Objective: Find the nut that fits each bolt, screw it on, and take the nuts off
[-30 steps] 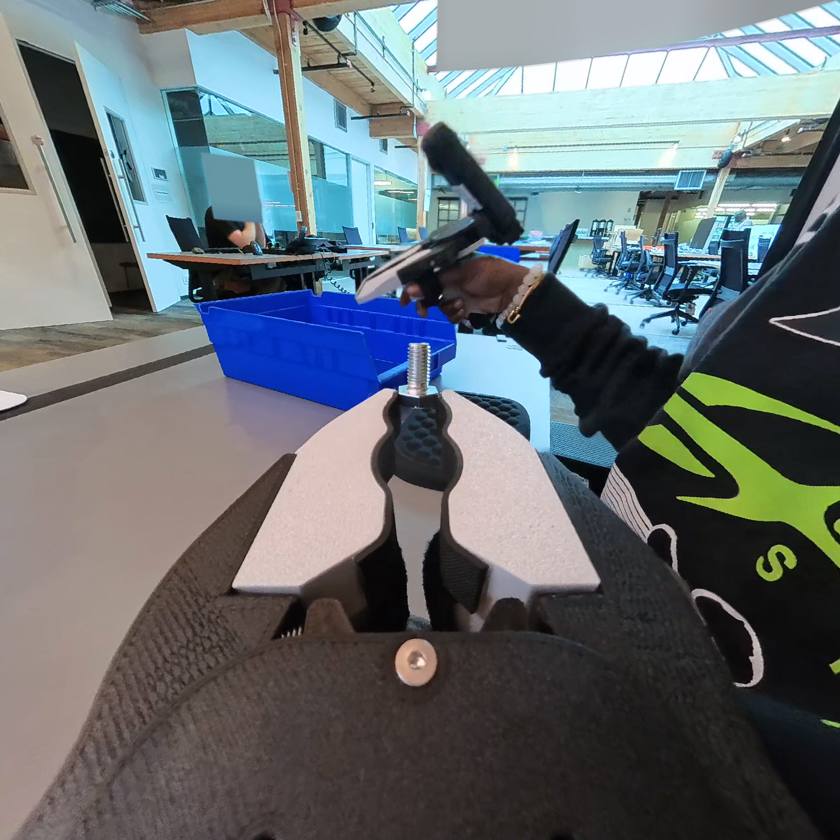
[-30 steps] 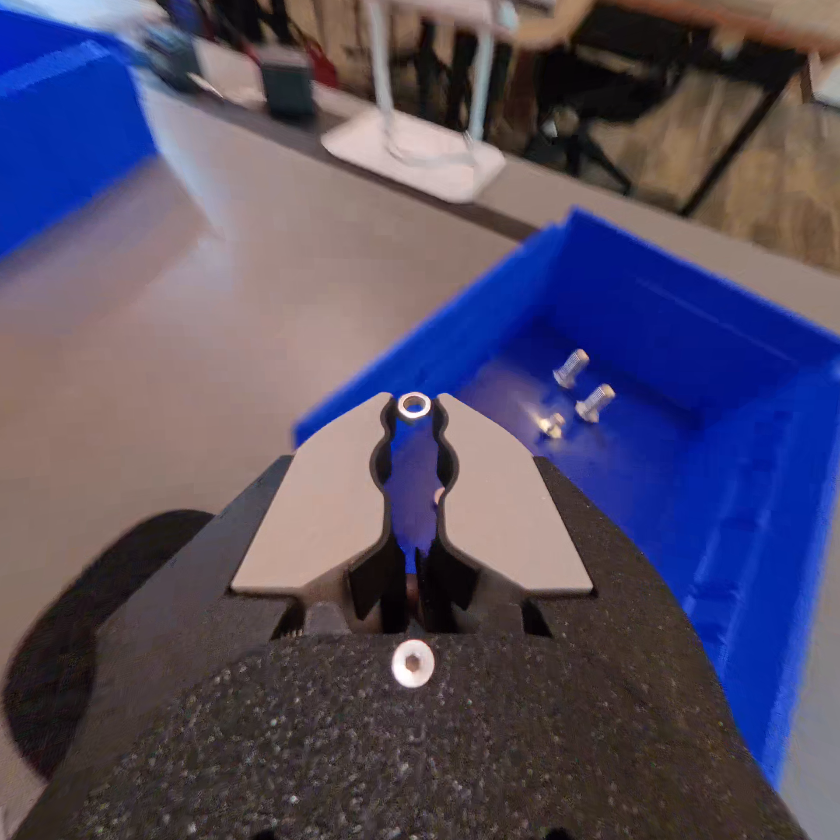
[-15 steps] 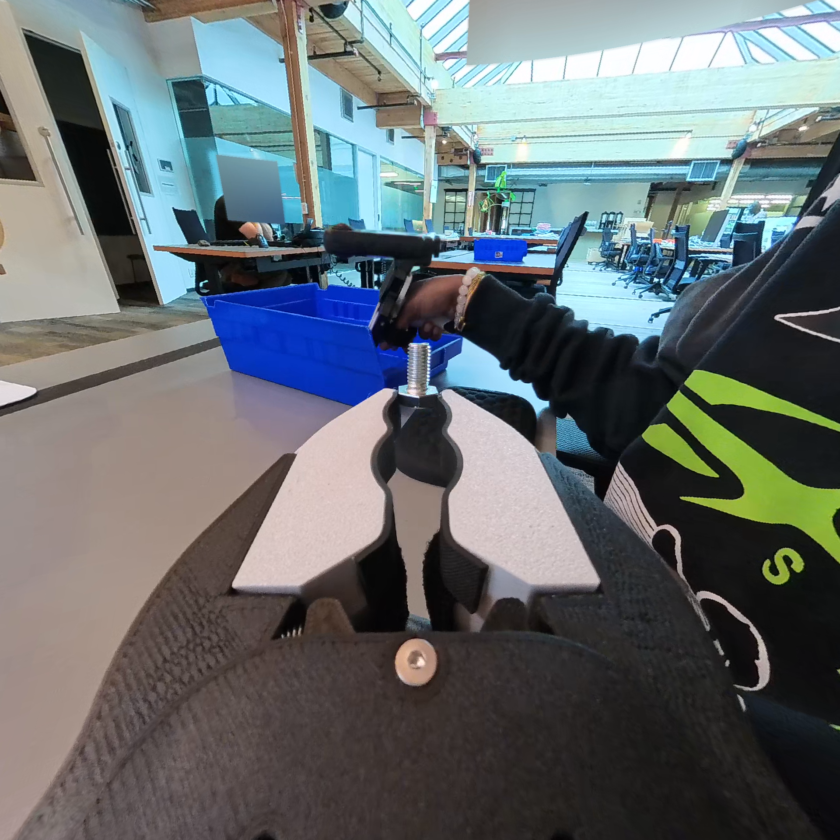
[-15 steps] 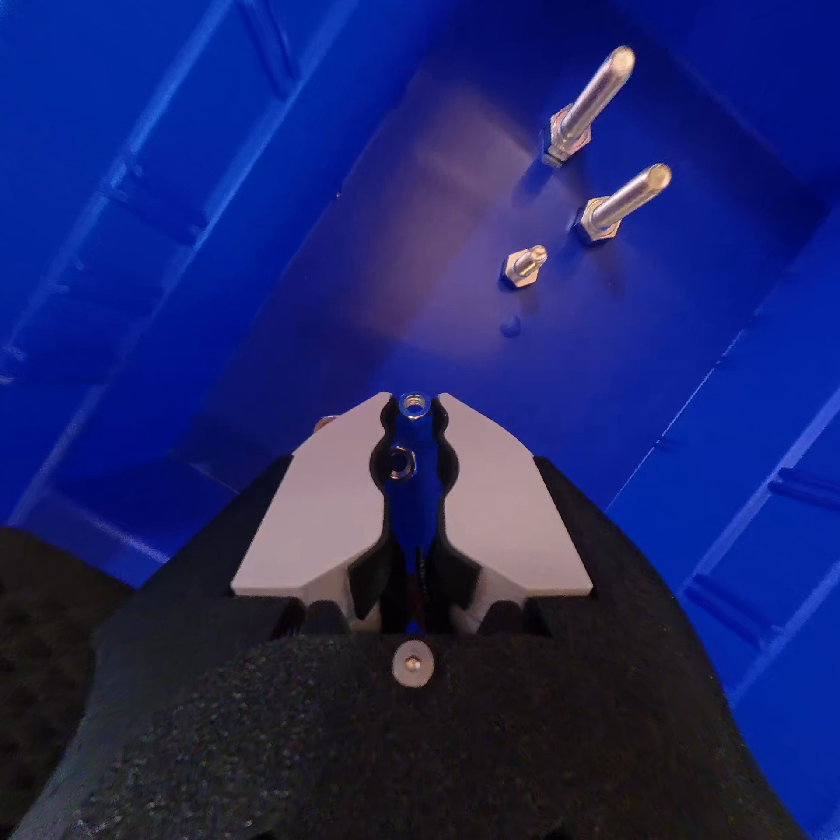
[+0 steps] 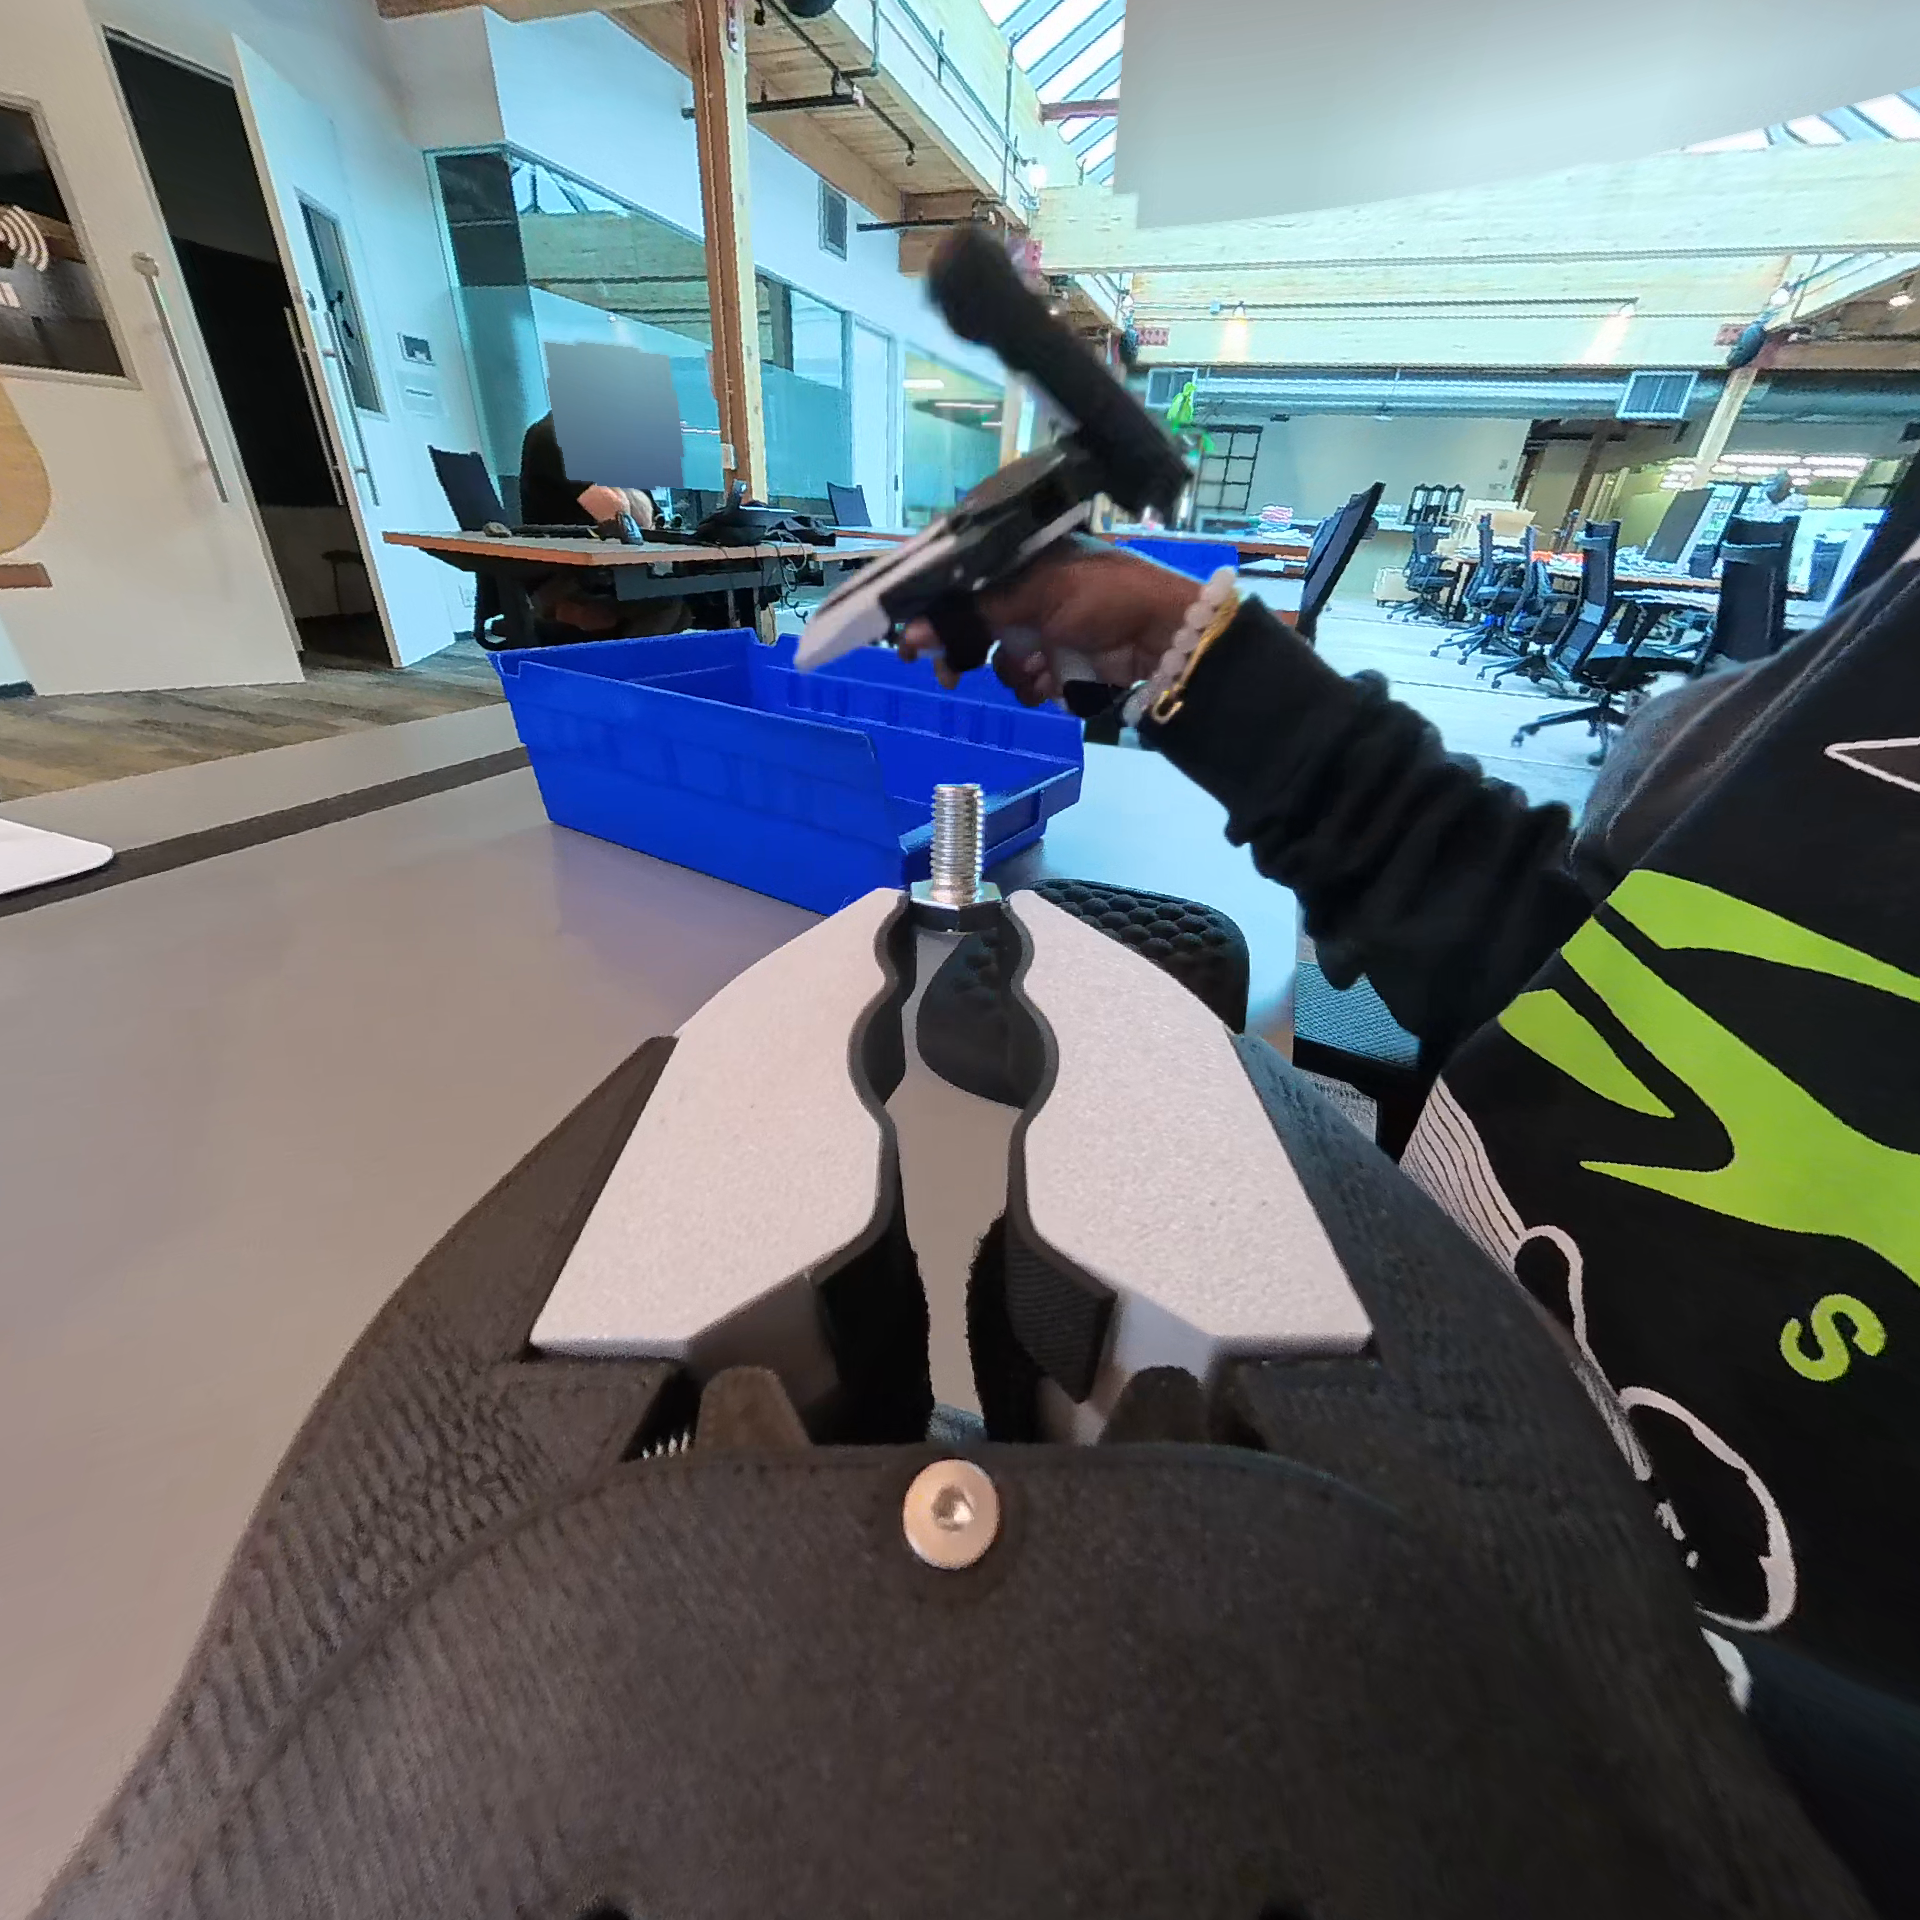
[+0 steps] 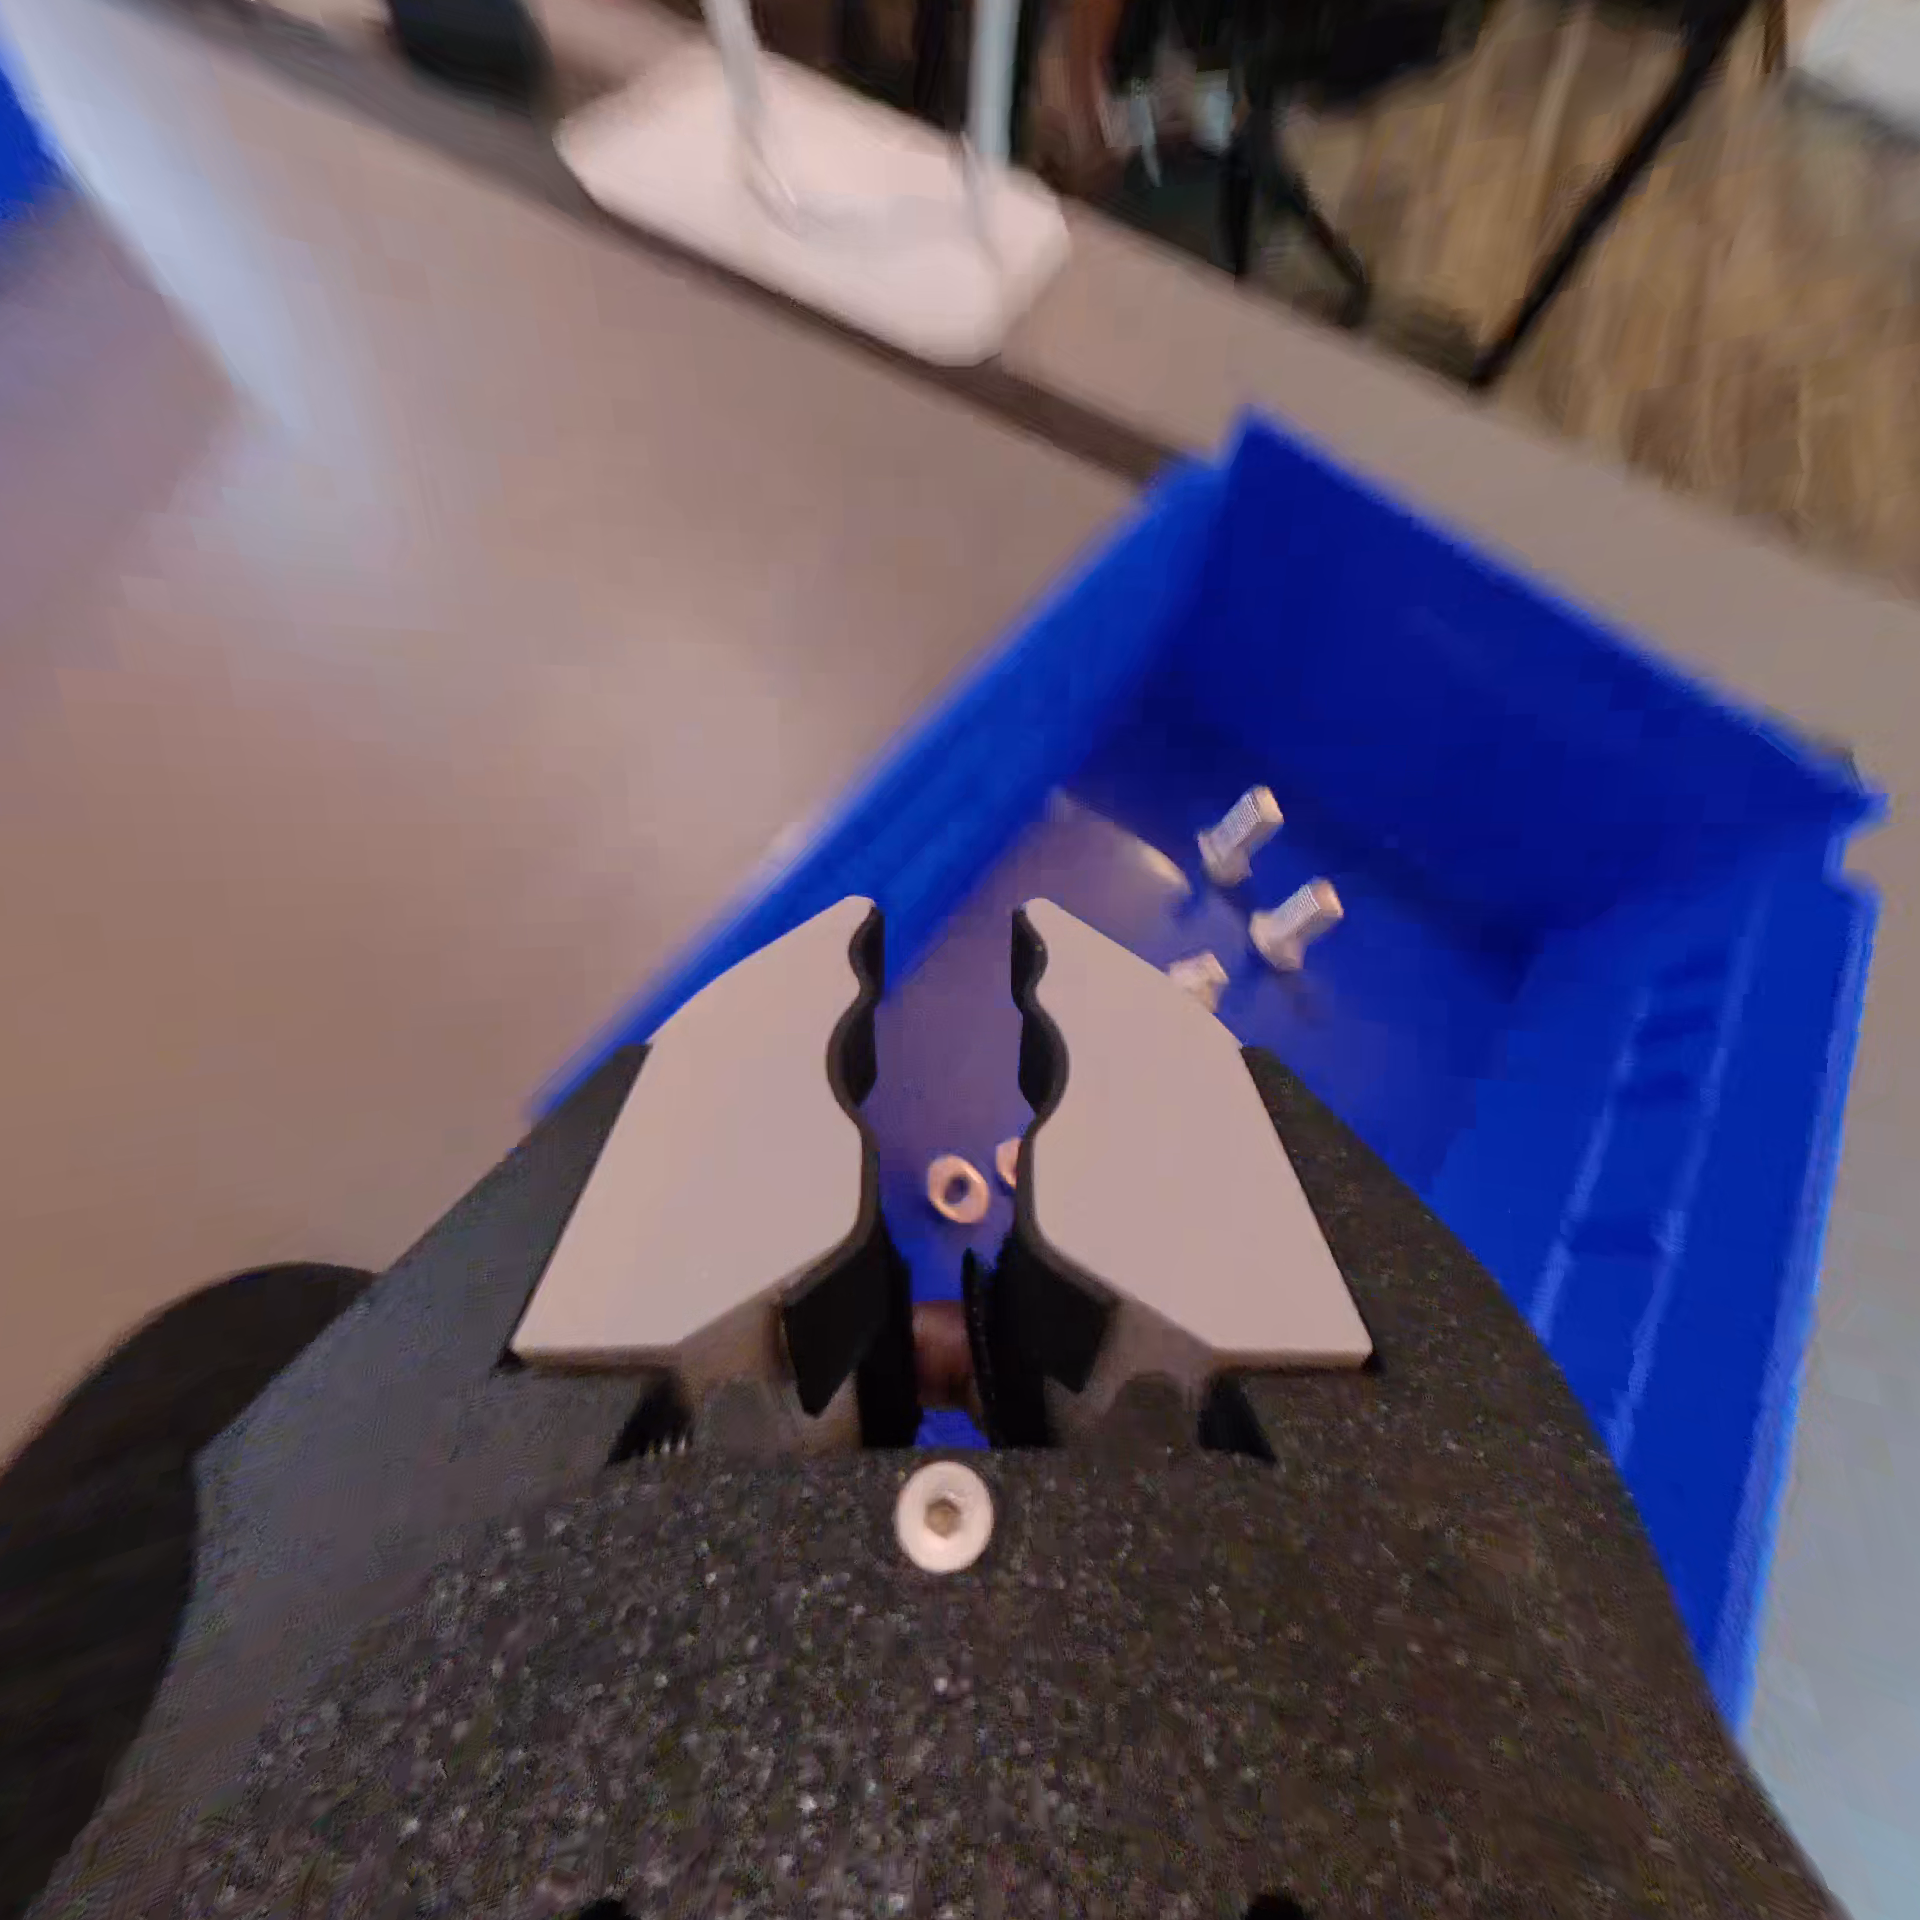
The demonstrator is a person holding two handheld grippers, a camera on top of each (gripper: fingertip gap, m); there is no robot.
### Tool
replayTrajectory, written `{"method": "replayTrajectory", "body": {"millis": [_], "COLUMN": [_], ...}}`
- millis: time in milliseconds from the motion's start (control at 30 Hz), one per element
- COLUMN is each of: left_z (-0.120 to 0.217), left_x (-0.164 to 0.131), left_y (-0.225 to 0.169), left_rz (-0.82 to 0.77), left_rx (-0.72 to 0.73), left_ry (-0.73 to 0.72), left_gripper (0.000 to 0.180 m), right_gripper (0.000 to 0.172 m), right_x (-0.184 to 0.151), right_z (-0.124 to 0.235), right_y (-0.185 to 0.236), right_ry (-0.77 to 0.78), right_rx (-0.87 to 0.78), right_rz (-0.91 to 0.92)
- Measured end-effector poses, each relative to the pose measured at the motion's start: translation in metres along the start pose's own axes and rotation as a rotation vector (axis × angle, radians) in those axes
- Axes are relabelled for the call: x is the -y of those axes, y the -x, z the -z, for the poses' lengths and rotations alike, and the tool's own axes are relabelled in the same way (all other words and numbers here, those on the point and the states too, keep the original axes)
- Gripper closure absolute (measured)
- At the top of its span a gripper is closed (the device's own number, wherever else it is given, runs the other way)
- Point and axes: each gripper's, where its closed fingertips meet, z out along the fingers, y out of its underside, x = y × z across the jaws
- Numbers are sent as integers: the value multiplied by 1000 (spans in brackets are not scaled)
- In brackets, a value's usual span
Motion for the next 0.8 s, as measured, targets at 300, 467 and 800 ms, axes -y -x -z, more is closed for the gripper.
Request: {"method": "replayTrajectory", "body": {"millis": [300,467,800], "left_z": [-2,-3,-5], "left_x": [-2,-3,-4], "left_y": [0,-1,-3], "left_rz": [-4,-10,-17], "left_rx": [15,11,3], "left_ry": [14,21,32], "left_gripper": [166,166,166], "right_gripper": [146,146,164], "right_x": [63,41,27], "right_z": [94,96,80], "right_y": [220,273,294], "right_ry": [-376,-292,-227], "right_rx": [849,986,999], "right_rz": [191,300,331]}}
